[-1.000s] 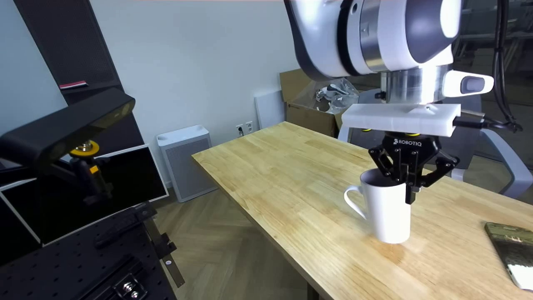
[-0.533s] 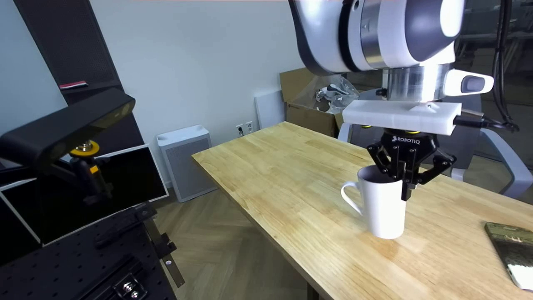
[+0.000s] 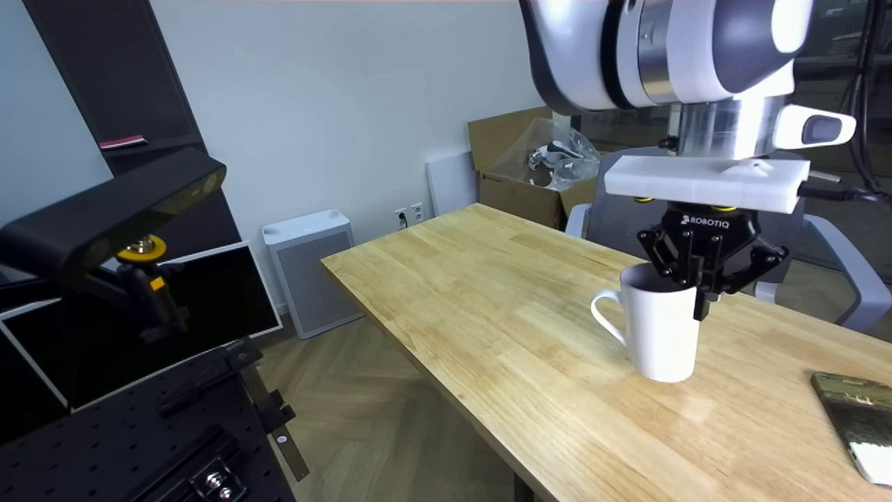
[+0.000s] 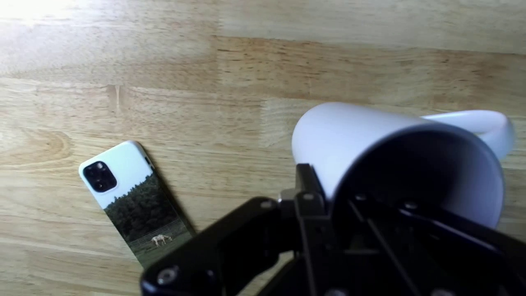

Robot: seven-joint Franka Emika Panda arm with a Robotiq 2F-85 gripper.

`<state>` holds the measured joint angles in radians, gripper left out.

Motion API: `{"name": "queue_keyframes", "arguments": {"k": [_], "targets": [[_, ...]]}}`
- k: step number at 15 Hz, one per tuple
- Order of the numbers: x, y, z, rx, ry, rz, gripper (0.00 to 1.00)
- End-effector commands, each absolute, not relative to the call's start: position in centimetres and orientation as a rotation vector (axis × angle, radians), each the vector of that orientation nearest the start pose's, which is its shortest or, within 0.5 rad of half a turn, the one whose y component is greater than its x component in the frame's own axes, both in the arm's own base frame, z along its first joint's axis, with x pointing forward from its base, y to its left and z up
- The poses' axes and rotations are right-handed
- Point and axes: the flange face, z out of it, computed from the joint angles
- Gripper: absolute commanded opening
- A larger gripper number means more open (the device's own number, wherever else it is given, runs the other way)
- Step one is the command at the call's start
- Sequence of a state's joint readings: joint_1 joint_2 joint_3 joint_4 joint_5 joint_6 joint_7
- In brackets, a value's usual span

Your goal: Move the white mug backwards

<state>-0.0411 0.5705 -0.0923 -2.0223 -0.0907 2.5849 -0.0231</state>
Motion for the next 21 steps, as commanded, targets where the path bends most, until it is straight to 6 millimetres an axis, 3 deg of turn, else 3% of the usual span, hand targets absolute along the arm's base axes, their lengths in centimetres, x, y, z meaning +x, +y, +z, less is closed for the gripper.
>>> {"name": "queue_keyframes", "arguments": {"k": [1,9,14,21], "targets": [[62.3,-8.4,16.7,-3.202,0.047,0.035,0.03],[67.0,-9.1,15.2,-3.163,0.085,0.084,0.03],[69.5,-8.7,14.5,-3.160,0.113,0.005,0.03],[71.0,-7.7,14.1,-3.093,0.143,-0.043,0.03]]}}
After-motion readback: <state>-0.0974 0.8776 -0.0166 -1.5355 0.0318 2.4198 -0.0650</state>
